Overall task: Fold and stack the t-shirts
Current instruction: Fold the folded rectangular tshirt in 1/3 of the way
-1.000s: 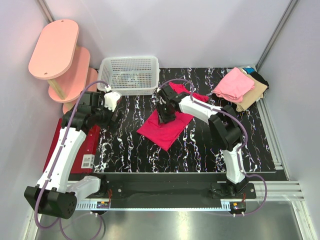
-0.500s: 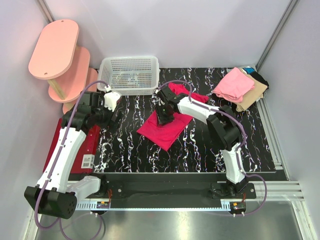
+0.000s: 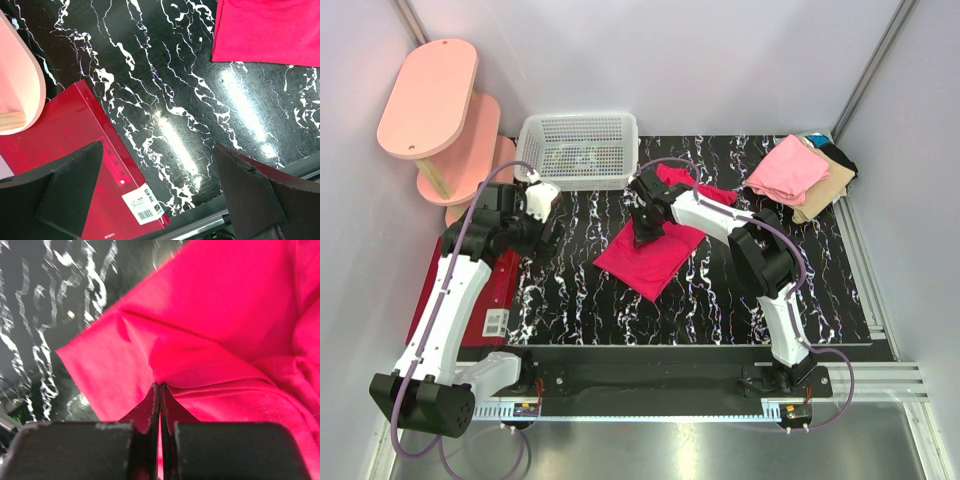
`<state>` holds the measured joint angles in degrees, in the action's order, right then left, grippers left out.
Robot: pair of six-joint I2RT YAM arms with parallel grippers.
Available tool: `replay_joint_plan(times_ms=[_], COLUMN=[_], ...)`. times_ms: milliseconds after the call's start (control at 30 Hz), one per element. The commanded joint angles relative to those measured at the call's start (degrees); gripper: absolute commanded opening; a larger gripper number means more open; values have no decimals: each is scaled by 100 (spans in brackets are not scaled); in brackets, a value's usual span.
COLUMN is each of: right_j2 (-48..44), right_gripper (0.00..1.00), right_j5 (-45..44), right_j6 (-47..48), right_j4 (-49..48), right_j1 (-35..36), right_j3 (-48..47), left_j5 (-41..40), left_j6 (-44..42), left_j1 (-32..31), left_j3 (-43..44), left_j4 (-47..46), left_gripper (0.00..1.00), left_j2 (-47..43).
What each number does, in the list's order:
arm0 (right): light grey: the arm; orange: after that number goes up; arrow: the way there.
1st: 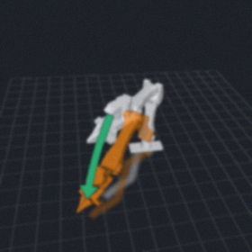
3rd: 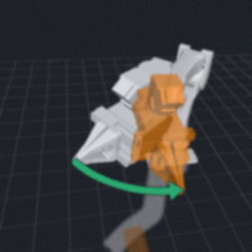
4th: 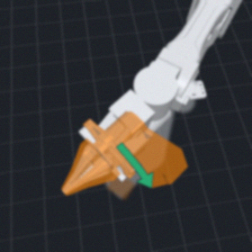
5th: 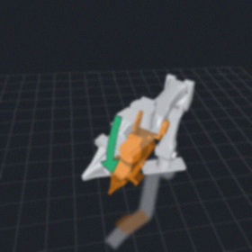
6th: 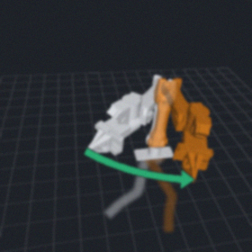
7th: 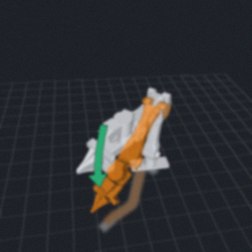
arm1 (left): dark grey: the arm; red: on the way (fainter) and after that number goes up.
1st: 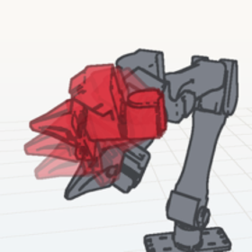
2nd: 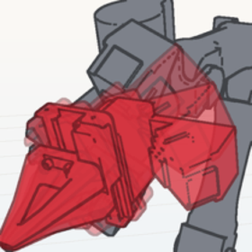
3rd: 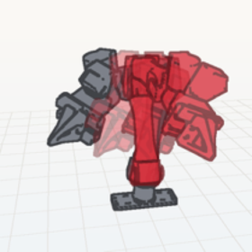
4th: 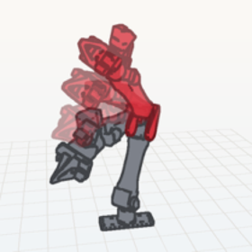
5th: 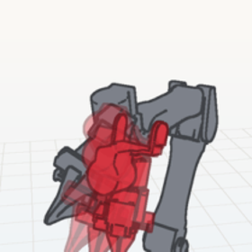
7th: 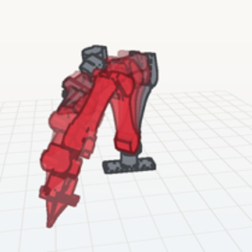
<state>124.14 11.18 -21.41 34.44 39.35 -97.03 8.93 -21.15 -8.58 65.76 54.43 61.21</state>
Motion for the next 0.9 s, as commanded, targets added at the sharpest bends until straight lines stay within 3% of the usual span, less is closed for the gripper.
replay_joint_plan(times_ms=[0, 500, 633, 733, 767, 867], right_j2=[58, 1112, 1306, 1315, 1324, 1359], right_gripper=[0, 3, 18, 36, 51, 62], right_j5=[-177, -352, -774, -1012, -1091, -1442], right_j6=[93, 382, 506, 515, 524, 568], right_j4=[10, 256, 414, 485, 503, 678], right_j1=[2, -314, -550, -727, -806, -894], right_j3=[-605, -1924, -2135, -2258, -2372, -2722], left_j5=[-49, -137, -128, -120, -93, -14], left_j6=[-74, -153, -162, -170, -162, -136], left_j1=[49, 102, 111, 111, 111, 111], left_j3=[-1, -142, -273, -283, -283, -248], left_j4=[-126, -91, -82, -73, -73, -73], left_gripper=[99, 99, 99, 99, 99, 99], left_j2=[-136, -250, -285, -276, -268, -241])
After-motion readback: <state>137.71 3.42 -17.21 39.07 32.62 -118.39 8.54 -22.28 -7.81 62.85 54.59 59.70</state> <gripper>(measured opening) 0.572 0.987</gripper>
